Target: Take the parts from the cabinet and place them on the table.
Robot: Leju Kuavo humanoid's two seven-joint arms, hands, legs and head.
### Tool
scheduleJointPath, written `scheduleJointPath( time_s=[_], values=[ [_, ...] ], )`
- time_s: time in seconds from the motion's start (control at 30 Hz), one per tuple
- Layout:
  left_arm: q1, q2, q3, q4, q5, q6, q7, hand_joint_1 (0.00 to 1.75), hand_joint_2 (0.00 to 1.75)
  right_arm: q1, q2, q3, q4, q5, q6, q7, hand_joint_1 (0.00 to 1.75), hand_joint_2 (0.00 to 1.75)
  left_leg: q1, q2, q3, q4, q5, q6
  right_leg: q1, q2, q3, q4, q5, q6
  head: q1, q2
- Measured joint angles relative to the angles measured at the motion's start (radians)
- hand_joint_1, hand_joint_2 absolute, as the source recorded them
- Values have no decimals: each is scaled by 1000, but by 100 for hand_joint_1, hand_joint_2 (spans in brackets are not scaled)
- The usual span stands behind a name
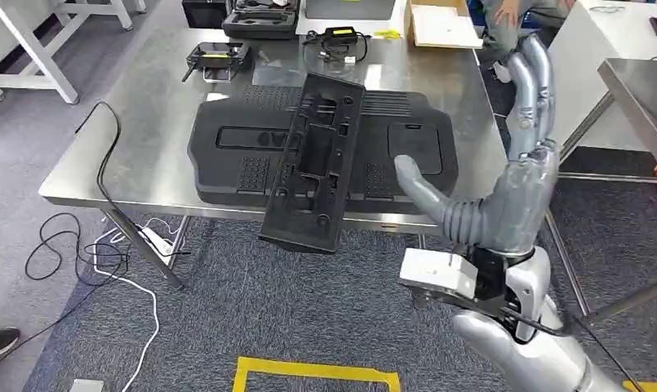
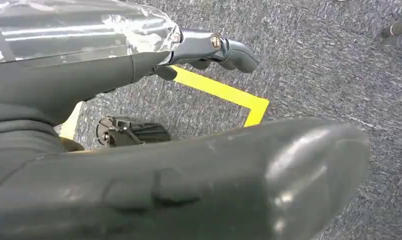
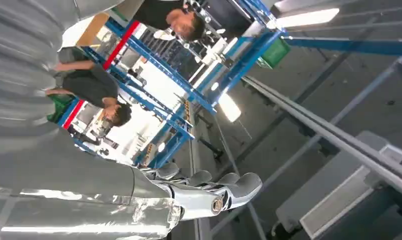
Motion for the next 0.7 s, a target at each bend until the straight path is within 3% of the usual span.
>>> scheduleJointPath(
  time_s=[0.1,0.13,0.17,0.2,0.27,0.3,0.33,0.37,0.43,0.47,0.5,0.57,0.63,0.67,0.7],
  values=[
    [0,-2,0,0,0,0,0,0,0,2,-2,-5,-2,4,0,9,0,175,2,1,-3,-7,10,-16,3,4,-10,5,8,-13,-6,0],
    [-1,-2,0,1,0,0,0,0,0,2,-2,-8,-2,4,0,11,0,175,-1,-1,-6,-5,7,-23,-5,1,-10,-2,15,-21,-5,0],
    [-1,-2,0,1,0,0,0,0,0,2,-2,-8,-4,3,0,13,0,175,4,-3,-8,15,-15,-31,-8,0,-12,-5,20,-25,-7,0],
    [-1,-2,0,2,0,0,0,0,0,2,-2,-9,-7,3,0,14,0,175,5,-3,-28,65,-58,-36,-8,-1,-17,-5,23,-31,-15,0],
    [-1,-2,0,3,0,0,1,0,0,5,-2,-10,-7,2,0,14,0,175,10,-3,-93,228,-145,-46,-6,-5,-26,-4,28,-36,-19,0],
    [0,-2,0,4,0,0,2,0,0,8,-2,-10,-7,0,0,14,0,175,11,-3,-115,290,-166,-49,-6,-5,-30,-4,31,-35,-20,0],
    [1,-2,0,5,0,-1,2,0,0,12,-2,-10,-7,-3,0,14,0,175,13,-3,-115,302,-162,-50,-6,-5,-34,-3,34,-34,-21,0],
    [1,-2,0,5,0,-1,3,0,0,16,-2,-10,-8,-7,0,13,0,0,14,-3,-93,270,-138,-49,-7,-5,-36,-2,36,-33,-21,0],
    [0,-2,0,6,0,-1,3,0,0,20,-2,-14,-10,-15,0,8,0,0,17,-3,6,99,-58,-46,-8,-5,-38,2,38,-29,-23,0],
    [-1,-2,0,6,0,-1,3,0,0,20,-2,-16,-12,-16,0,5,0,0,17,-3,50,10,-38,-42,-8,-5,-40,4,39,-26,-24,0],
    [-2,-2,0,6,0,-1,3,0,0,21,-2,-18,-13,-18,0,4,0,0,12,-3,55,-15,-45,-39,-1,-4,-45,11,38,-20,-26,0],
    [0,-2,0,6,0,-1,3,0,0,27,-2,-23,-16,-18,0,2,0,0,10,-4,46,-10,-40,-29,-2,-5,-50,9,46,-9,-22,0],
    [1,-3,0,6,0,-1,3,0,0,32,-3,-32,-18,-21,0,2,0,0,11,-3,42,-18,-28,-10,-5,-4,-51,6,53,4,-23,0],
    [-2,-3,0,6,-1,-1,3,0,0,36,-3,-37,-18,-21,0,2,0,0,15,2,39,-24,-18,1,-9,-3,-58,21,33,8,-21,0],
    [-3,-3,0,6,-1,-1,3,0,0,36,-3,-41,-19,-23,0,2,0,0,15,2,32,-26,-12,9,-8,-3,-77,61,-8,11,-12,0]
  ],
)
